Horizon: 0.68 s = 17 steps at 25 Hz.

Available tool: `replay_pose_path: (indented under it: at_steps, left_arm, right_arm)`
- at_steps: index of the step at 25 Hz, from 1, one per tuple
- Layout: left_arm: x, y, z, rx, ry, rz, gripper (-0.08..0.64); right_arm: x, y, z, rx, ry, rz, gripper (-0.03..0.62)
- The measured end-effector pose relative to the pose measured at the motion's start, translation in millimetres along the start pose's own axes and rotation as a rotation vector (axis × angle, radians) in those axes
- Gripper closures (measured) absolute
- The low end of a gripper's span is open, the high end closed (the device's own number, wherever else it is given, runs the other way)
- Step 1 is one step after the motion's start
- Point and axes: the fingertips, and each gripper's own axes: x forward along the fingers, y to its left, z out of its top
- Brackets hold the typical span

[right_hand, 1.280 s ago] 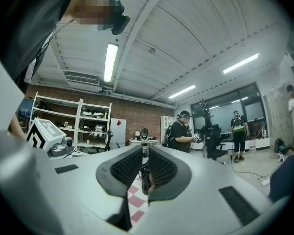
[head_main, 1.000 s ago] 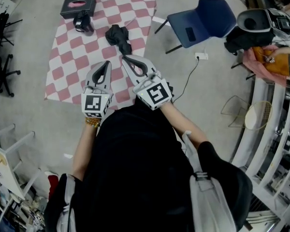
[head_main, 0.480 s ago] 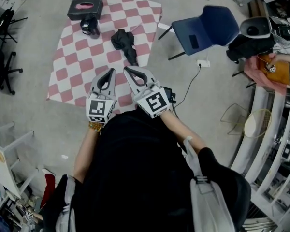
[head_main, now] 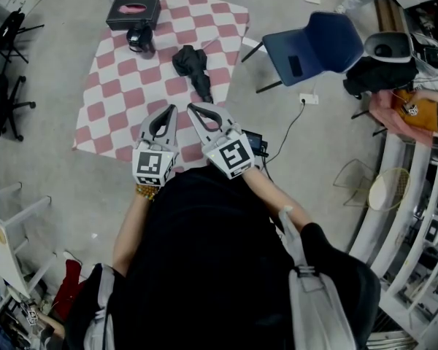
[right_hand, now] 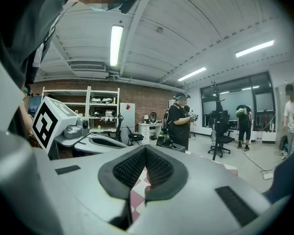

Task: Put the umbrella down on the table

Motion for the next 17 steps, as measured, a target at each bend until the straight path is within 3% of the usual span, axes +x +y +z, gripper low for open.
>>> replay_pose_path:
  at_steps: [17]
  left_arm:
    - [7.4,6.7,-3.2,-0.02,0.005,0.001,0.546]
  right_arm:
    - [4.9,0.5,-8.4,0.014,0.036,0.026,0.577]
